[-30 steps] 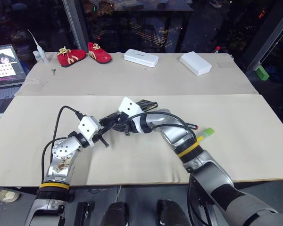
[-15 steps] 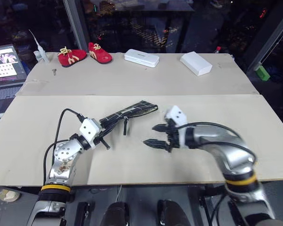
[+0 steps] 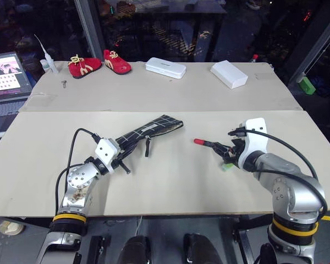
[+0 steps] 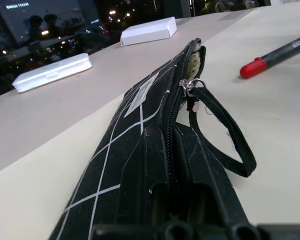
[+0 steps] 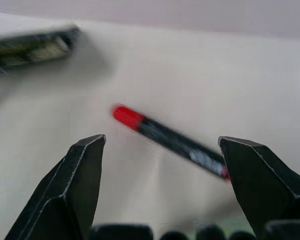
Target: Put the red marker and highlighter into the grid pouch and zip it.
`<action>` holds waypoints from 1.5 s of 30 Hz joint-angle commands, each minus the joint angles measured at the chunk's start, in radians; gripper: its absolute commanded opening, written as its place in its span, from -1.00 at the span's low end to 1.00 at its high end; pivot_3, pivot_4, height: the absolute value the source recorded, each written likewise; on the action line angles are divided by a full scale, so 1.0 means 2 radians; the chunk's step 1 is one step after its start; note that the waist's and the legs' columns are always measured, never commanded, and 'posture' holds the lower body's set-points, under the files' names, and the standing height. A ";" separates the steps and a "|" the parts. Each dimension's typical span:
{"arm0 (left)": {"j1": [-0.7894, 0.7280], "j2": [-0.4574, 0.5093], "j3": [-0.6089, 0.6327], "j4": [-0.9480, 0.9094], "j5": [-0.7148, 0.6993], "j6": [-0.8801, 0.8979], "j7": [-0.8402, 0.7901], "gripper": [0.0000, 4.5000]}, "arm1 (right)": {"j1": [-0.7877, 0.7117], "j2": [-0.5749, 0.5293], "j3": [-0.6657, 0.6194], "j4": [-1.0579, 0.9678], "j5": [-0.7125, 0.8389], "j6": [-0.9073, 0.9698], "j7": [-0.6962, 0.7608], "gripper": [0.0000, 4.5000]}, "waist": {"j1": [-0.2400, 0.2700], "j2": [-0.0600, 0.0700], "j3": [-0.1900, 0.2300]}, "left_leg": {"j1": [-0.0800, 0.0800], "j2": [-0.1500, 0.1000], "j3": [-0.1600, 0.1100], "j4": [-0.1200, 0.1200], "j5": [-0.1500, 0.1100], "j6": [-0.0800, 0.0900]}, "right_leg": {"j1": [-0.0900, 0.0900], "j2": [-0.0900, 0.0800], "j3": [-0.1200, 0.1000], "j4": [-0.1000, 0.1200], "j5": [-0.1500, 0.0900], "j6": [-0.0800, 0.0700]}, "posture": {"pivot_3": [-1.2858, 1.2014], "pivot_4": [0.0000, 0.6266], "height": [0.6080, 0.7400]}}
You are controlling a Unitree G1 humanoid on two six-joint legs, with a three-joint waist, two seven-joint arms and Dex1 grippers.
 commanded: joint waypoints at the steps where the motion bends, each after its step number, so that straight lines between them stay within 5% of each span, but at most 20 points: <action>1: -0.013 -0.007 0.003 0.007 -0.001 -0.016 0.001 -1.00 | 0.008 0.008 -0.021 -0.016 -0.046 -0.012 -0.067 0.79 | 0.000 0.000 0.000 | 0.000 0.000 0.000 0.000 0.000 0.000 | 0.000 0.000 0.000 0.000 0.000 0.000 | 0.03 -0.52 1.00; 6: -0.013 -0.010 0.003 0.016 -0.002 -0.021 -0.003 -1.00 | 0.020 0.014 -0.019 -0.023 -0.066 -0.004 -0.094 0.79 | -0.003 0.000 0.000 | 0.000 0.000 0.000 0.000 0.000 0.000 | 0.000 0.001 0.000 0.000 0.000 0.000 | 0.03 -0.52 1.00; 25: 0.010 -0.020 0.007 -0.002 -0.005 -0.014 0.008 -1.00 | -0.002 0.186 -0.074 -0.016 -0.084 0.098 -0.162 0.79 | -0.003 0.000 0.000 | 0.001 0.000 0.000 0.000 0.000 0.000 | 0.000 0.001 0.000 0.000 0.000 0.000 | 0.03 -0.52 1.00; 39: 0.021 -0.015 0.012 -0.015 -0.008 -0.008 0.015 -1.00 | -0.026 0.184 -0.093 0.021 -0.090 0.086 -0.172 0.79 | -0.004 0.000 0.000 | 0.000 0.000 0.000 0.000 0.000 0.000 | 0.000 0.001 0.000 0.000 0.000 0.000 | 0.03 -0.52 1.00; 45: 0.022 -0.012 0.015 -0.016 -0.008 -0.008 0.015 -1.00 | -0.017 0.193 -0.096 0.012 -0.097 0.078 -0.180 -0.11 | -0.004 0.000 0.000 | 0.000 0.001 0.000 0.000 0.000 0.000 | 0.000 0.001 0.000 0.000 0.000 0.000 | 0.03 -0.52 1.00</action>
